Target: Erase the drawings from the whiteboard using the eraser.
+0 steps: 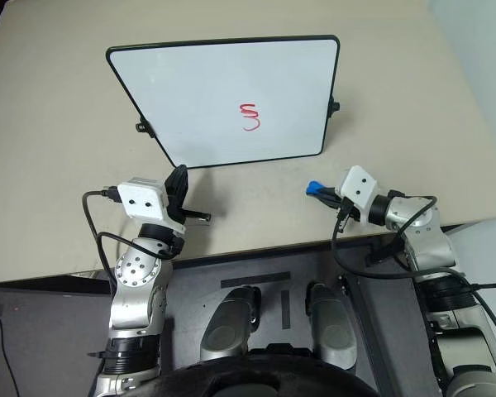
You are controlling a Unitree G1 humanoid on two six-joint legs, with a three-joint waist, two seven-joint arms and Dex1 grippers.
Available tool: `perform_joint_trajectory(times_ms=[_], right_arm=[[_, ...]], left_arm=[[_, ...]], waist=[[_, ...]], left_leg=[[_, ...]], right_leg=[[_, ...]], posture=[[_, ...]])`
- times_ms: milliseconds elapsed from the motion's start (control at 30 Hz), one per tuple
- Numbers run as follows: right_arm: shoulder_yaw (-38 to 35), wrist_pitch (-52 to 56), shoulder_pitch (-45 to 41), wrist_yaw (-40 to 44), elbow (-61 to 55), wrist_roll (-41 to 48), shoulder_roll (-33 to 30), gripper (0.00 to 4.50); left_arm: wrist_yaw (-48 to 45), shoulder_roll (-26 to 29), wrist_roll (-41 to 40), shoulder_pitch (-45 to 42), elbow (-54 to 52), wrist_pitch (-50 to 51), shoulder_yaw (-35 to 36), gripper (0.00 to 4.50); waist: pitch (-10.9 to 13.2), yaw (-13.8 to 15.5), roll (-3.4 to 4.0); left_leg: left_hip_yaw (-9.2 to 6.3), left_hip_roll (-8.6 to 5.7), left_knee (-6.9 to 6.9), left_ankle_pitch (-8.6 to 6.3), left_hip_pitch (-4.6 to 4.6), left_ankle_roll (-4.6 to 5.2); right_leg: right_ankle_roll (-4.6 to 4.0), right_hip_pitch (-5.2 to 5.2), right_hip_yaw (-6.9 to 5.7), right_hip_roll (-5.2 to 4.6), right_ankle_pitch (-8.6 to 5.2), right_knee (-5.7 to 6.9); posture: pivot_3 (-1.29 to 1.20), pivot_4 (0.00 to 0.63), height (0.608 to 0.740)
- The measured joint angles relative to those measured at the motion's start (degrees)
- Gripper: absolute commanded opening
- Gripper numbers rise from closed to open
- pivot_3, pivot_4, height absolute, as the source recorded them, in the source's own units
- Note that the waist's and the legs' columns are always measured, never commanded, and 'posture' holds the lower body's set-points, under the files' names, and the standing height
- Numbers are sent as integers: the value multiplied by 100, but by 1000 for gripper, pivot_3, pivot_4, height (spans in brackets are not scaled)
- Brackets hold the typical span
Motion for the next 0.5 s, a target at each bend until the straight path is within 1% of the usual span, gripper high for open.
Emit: perform_joint_trajectory(times_ms=[100,167,233,367,500], right_arm=[[213,-311,-358,51,-87,-83,267,13],[435,-842,-790,50,-84,-339,482,13],[642,-1476,-1262,14,145,-668,646,13],[1047,-3049,-2298,-414,1596,-1603,980,13],[1177,-4112,-2881,-995,2997,-2180,1236,13]], left_arm=[[4,-1,2,-4,5,-15,-1,0],[4,-8,4,-26,12,-26,-22,0],[8,-11,7,-41,21,-34,-31,0],[12,-29,12,-102,48,-64,-57,0],[25,-39,15,-106,80,-80,-52,0]], waist=[[1,-55,1],[1,-76,1],[0,-74,1],[0,-52,0],[0,-20,0]], left_leg=[[2,3,-1,0,0,0],[-1,4,-3,0,0,0],[-9,5,-5,0,0,0],[-19,6,-5,-1,-4,0],[-19,5,-6,-3,-34,-2]], right_leg=[[-13,-11,0,3,8,3],[-54,-17,-1,4,33,5],[-57,-21,-2,4,35,5],[-68,-30,-5,-2,43,5],[-70,-59,-6,-9,47,6]], posture=[[0,150,740],[0,150,740],[0,150,740],[0,150,740],[0,150,740]])
